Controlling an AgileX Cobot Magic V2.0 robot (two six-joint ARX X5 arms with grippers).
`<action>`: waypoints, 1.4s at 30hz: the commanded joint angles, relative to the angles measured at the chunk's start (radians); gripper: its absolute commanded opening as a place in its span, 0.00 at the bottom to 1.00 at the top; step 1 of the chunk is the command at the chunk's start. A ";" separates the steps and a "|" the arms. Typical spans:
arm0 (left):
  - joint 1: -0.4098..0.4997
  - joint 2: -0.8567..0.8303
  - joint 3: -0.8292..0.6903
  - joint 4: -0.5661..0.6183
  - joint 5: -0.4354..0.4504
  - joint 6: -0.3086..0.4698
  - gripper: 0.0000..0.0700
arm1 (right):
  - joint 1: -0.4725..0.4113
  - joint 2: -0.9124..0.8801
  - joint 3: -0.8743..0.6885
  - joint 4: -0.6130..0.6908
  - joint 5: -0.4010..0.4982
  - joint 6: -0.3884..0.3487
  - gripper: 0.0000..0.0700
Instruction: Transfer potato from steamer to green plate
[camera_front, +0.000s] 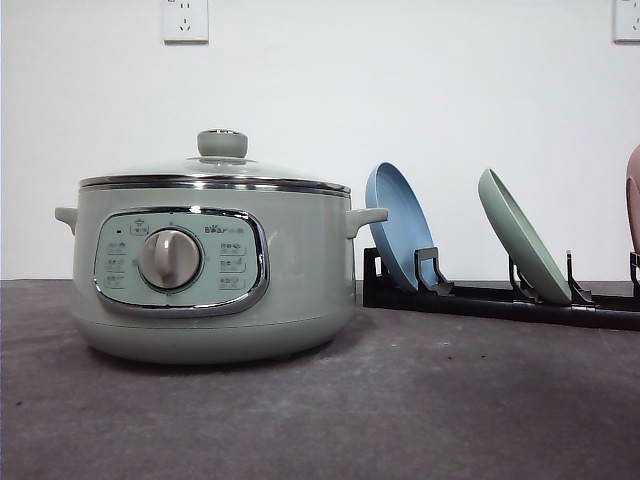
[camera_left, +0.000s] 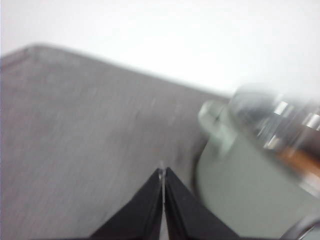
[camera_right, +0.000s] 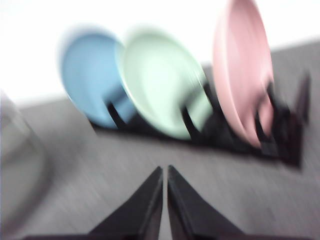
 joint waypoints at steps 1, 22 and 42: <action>-0.002 0.020 0.045 0.004 -0.002 -0.065 0.00 | 0.007 0.002 0.037 0.000 0.003 0.065 0.01; -0.153 0.491 0.627 -0.288 0.350 -0.065 0.00 | 0.021 0.327 0.631 -0.549 -0.313 -0.009 0.01; -0.316 0.620 0.740 -0.496 0.627 0.074 0.00 | 0.140 0.503 0.895 -0.768 -0.444 -0.249 0.01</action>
